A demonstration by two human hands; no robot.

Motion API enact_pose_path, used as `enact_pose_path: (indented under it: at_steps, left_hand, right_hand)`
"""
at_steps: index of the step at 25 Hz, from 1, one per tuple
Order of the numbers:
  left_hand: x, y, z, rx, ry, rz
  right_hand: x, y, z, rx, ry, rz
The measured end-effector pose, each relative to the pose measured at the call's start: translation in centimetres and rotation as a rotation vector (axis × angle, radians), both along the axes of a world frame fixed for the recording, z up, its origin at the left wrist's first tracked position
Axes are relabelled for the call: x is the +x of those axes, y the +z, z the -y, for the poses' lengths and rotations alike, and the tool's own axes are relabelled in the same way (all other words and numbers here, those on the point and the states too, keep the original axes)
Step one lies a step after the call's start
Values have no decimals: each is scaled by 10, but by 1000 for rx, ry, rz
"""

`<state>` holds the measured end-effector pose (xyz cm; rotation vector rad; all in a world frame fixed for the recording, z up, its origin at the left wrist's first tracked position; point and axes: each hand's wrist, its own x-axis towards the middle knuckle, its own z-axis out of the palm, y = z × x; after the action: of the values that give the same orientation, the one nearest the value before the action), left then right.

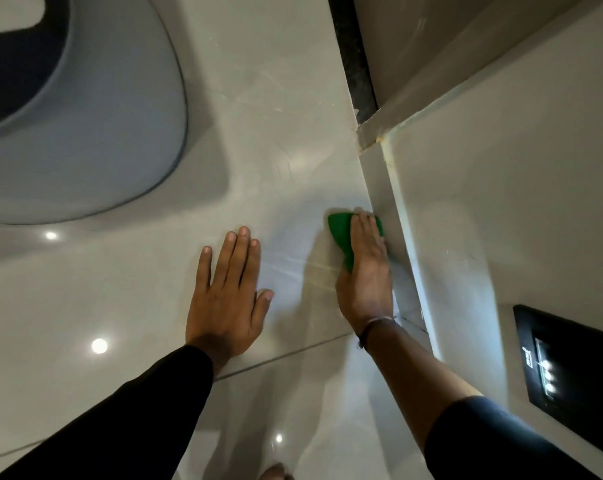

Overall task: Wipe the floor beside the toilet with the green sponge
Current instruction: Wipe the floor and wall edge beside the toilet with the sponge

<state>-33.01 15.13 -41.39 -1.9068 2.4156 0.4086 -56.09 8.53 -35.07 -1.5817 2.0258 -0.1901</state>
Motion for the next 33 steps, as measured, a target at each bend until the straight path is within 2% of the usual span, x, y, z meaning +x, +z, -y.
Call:
enact_pose_path:
  at_steps: [4, 7, 11, 17, 20, 23, 27, 31, 33]
  left_hand:
    - [-1, -2, 1, -5, 0, -14]
    - [-1, -4, -1, -18, 1, -19]
    - [-1, -7, -1, -39, -17, -3]
    - [-1, -4, -2, -13, -21, 1]
    - [-2, -2, -2, -16, -14, 1]
    - [0, -2, -2, -37, -15, -18]
    - [0, 5, -1, -10, -8, -37]
    - [2, 39, 6, 144, -31, -6]
    - [20, 76, 3, 172, -49, 3]
  right_hand:
    - [22, -14, 64, -66, 26, 18]
    - [21, -17, 48, -110, -14, 50]
    - [6, -13, 11, -92, 41, -20]
    - [20, -14, 64, -106, 87, 5]
    - [-2, -12, 15, -65, 70, 10]
    - [-33, 1, -90, 21, 21, 19]
    - [-60, 26, -204, 102, -1, -78]
    - [-64, 41, -202, 327, -92, -8]
    - [-50, 61, -182, 362, -171, 29]
